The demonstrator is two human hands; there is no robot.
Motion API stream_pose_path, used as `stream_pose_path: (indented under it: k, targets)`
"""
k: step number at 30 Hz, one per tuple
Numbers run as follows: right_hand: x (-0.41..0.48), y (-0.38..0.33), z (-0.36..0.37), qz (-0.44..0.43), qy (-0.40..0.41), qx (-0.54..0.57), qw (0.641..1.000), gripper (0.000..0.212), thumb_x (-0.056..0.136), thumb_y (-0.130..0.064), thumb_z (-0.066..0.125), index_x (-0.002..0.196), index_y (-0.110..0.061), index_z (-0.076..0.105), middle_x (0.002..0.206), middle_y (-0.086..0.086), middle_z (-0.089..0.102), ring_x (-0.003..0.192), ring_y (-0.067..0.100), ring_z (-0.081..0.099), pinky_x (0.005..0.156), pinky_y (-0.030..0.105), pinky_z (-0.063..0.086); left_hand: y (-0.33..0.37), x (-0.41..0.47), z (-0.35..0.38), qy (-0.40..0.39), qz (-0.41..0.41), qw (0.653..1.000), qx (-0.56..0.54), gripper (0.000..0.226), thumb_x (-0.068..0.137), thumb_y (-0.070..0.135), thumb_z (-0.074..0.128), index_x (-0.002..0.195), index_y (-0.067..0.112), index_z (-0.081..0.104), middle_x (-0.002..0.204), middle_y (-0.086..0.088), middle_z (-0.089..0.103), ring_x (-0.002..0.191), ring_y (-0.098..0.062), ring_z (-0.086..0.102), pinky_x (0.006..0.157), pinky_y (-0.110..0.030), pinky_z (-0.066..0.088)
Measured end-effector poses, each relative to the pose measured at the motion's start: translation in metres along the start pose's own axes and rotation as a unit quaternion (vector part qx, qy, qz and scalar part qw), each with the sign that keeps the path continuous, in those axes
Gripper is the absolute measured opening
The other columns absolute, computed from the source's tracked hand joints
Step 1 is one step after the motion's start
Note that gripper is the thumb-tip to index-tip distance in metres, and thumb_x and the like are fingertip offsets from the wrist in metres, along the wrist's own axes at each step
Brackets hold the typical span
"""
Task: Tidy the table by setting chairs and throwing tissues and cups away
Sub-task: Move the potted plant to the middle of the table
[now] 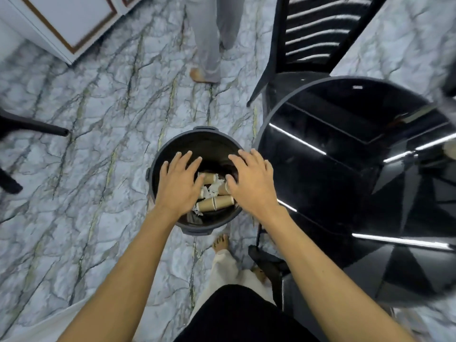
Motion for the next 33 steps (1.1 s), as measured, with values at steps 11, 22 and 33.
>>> stream_pose_path:
  k: [11,22,33]
  targets:
    - [-0.110,0.137,-0.081,0.187,0.092,-0.049,0.977,0.055,0.100,-0.039,0.046,0.150,-0.021,0.034,0.161,0.007,0.026,0.152,0.032,0.007,0.119,0.057,0.009,0.187,0.008,0.017,-0.028,0.211,0.977,0.031,0.053,0.102,0.043,0.037,0.152,0.025,0.034,0.163,-0.003,0.024,0.152,-0.021,0.011,0.122,-0.046,0.008]
    - [-0.142,0.243,-0.121,0.367,0.191,0.012,0.910,0.050,0.099,-0.035,0.050,0.145,-0.017,0.044,0.154,0.005,0.039,0.148,0.026,0.022,0.118,0.050,0.020,0.301,0.071,0.051,-0.072,0.343,0.935,0.057,0.056,0.103,0.041,0.038,0.154,0.021,0.029,0.163,-0.003,0.021,0.153,-0.021,0.010,0.123,-0.046,0.008]
    - [-0.111,0.342,-0.154,0.421,0.287,0.071,0.857,0.052,0.096,-0.034,0.055,0.145,-0.019,0.043,0.152,0.002,0.041,0.143,0.020,0.031,0.115,0.047,0.031,0.382,0.147,0.087,-0.062,0.392,0.917,0.039,0.055,0.102,0.037,0.041,0.153,0.018,0.032,0.163,-0.005,0.023,0.152,-0.024,0.011,0.123,-0.048,0.009]
Point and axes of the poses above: each hand's wrist, its own x-axis towards the middle knuckle, its own z-axis out of the palm, y = z × x, the point moved 2 cm from there along x, towards the middle knuckle
